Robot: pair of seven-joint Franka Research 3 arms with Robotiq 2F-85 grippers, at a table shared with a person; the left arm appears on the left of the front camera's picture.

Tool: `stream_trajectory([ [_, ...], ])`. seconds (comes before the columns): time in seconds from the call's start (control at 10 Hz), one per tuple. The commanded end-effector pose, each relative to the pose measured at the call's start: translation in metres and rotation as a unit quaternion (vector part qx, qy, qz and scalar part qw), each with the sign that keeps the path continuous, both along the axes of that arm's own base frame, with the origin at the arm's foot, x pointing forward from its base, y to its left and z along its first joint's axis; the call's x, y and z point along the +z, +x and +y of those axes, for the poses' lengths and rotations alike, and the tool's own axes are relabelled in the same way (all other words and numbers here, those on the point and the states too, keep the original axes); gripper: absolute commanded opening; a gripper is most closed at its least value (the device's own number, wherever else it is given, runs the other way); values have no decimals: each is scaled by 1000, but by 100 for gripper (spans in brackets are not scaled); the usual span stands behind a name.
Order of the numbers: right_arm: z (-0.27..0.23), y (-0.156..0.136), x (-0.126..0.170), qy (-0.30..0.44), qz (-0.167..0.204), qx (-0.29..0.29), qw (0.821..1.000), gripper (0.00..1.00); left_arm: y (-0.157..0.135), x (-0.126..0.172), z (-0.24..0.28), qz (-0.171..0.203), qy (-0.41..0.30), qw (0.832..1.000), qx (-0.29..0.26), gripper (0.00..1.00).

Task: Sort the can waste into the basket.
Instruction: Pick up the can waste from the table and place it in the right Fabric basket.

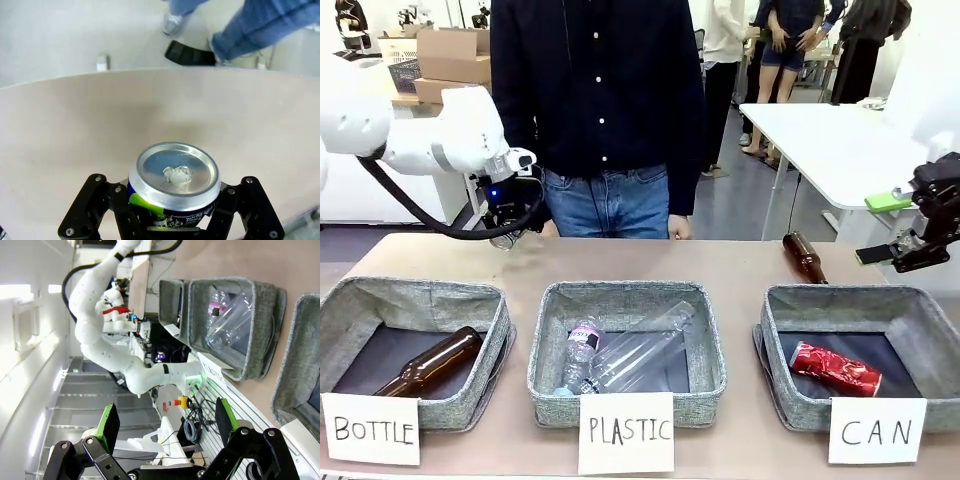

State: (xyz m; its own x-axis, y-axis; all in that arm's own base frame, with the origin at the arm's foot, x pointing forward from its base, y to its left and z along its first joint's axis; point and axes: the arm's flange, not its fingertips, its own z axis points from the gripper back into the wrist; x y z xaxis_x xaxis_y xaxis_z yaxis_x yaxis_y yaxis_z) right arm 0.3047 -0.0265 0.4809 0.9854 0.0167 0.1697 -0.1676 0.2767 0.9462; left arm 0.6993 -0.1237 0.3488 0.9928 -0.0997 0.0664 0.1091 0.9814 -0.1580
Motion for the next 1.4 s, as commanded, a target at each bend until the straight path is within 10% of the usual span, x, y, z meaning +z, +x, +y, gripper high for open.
stream_trajectory([
  [0.0,-2,-1,0,-4,-10,6,1000,100,-72,57,33,20,-64,997,-43,0],
  [0.4,-2,-1,0,-4,-10,6,1000,100,-292,149,90,-189,-124,967,-120,0],
  [0.6,-2,-1,0,-4,-10,6,1000,100,-336,143,105,-235,-180,941,-162,0],
  [0.7,-2,-1,0,-4,-10,6,1000,100,-247,158,86,-181,-117,971,-101,0],
  [1.2,0,0,0,-1,0,0,1000,100,-255,150,88,-187,-123,969,-108,0],
  [1.3,-9,-25,42,-47,-64,-2,997,100,-247,166,27,-231,-148,946,-174,0],
])
